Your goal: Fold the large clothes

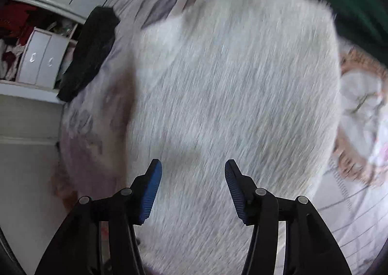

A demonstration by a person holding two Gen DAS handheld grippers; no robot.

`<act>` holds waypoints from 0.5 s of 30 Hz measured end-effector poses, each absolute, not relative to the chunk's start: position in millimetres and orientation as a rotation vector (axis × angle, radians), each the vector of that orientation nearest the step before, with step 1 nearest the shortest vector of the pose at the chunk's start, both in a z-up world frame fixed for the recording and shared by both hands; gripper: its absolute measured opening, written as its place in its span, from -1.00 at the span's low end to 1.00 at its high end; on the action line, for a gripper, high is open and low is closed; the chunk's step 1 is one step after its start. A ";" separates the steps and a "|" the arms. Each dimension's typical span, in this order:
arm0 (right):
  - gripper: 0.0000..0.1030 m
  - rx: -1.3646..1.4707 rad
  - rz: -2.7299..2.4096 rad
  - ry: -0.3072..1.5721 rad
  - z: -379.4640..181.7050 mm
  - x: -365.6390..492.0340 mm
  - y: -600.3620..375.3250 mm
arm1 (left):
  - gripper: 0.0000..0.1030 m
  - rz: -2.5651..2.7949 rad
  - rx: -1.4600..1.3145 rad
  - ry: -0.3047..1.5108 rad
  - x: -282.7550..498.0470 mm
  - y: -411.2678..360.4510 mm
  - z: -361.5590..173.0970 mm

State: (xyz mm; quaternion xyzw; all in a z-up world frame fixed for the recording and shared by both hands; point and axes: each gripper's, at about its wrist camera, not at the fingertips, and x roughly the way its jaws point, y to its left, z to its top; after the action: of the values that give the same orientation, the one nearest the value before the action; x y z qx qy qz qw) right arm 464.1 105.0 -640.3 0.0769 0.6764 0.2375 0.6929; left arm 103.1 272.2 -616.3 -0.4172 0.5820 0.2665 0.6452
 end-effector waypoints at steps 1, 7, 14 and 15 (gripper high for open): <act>0.08 0.164 0.532 1.496 -636.2 469.5 107.7 | -0.59 0.604 -0.937 1.326 104.0 271.4 -616.0; -0.23 -0.095 0.446 1.531 -683.4 517.7 185.2 | -0.49 0.569 -0.943 1.337 102.1 279.2 -621.6; -0.19 -0.192 0.415 1.495 -648.2 529.3 191.1 | -0.49 0.582 -0.921 1.365 116.1 284.8 -592.3; -0.19 -0.122 0.401 1.480 -634.4 534.8 172.7 | -0.50 0.581 -0.915 1.358 122.0 283.0 -582.4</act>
State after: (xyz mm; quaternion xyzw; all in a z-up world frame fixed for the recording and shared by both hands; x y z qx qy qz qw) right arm 534.8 172.7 -634.4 -0.0551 0.6691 0.1814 0.7186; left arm 122.0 283.0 -582.4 -0.4020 0.5966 0.2554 0.6459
